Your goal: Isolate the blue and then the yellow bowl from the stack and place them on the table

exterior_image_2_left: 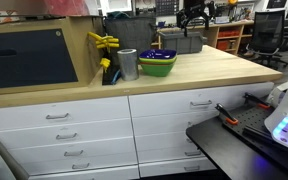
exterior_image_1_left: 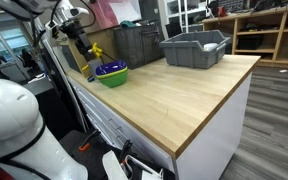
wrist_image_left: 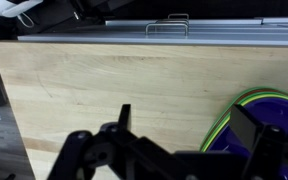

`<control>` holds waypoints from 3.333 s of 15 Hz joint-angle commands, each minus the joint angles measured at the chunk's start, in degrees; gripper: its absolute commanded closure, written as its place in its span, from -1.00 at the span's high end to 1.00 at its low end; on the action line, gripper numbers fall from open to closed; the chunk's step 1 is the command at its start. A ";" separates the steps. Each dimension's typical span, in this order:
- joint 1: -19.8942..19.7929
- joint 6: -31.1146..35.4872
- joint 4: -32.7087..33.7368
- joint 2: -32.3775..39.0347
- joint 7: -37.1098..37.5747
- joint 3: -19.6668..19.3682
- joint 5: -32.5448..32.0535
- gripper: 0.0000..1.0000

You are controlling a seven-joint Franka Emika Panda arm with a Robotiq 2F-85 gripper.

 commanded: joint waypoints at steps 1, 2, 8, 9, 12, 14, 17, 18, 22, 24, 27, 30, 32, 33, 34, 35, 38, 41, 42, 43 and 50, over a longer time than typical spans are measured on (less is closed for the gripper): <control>-0.68 1.98 3.87 7.80 2.66 -2.13 0.12 1.00; -0.51 2.53 4.40 9.44 2.86 -2.78 0.41 1.00; 0.73 5.91 12.06 20.67 2.60 -5.65 0.41 1.00; 0.90 6.17 13.74 22.28 2.37 -6.24 0.17 1.00; 1.33 6.64 17.70 26.23 1.94 -8.00 0.16 1.00; 1.63 6.63 19.96 28.50 1.92 -9.20 -0.06 1.00; 2.18 6.34 22.66 31.24 1.59 -10.93 -0.21 1.00; 2.33 6.42 23.34 32.05 1.47 -11.41 -0.15 1.00; 3.03 6.36 25.30 34.78 1.23 -12.93 -0.38 1.00; 3.35 6.61 25.90 36.07 0.99 -13.57 -0.48 1.00; 3.72 6.84 27.04 37.98 0.73 -14.41 -0.81 1.00; 4.12 7.02 27.96 39.49 0.64 -15.09 -0.79 0.45; 4.30 7.03 28.48 40.23 0.72 -15.37 -0.59 0.17; 4.40 6.99 28.80 40.61 0.70 -15.50 -0.52 -0.02; 4.48 6.99 29.01 40.92 0.68 -15.62 -0.51 -0.16; 4.62 6.79 29.24 41.18 0.63 -15.74 -0.43 -0.33; 5.02 6.20 29.71 41.42 0.26 -15.70 0.05 -0.77; 5.55 4.37 30.25 40.65 -2.46 -15.13 0.94 -0.96; 5.60 3.27 30.55 40.33 -3.76 -15.01 1.25 -0.93; 5.70 2.38 30.66 39.98 -4.74 -14.93 1.42 -0.94; 6.23 -3.25 32.36 37.53 -9.21 -14.62 1.81 -0.96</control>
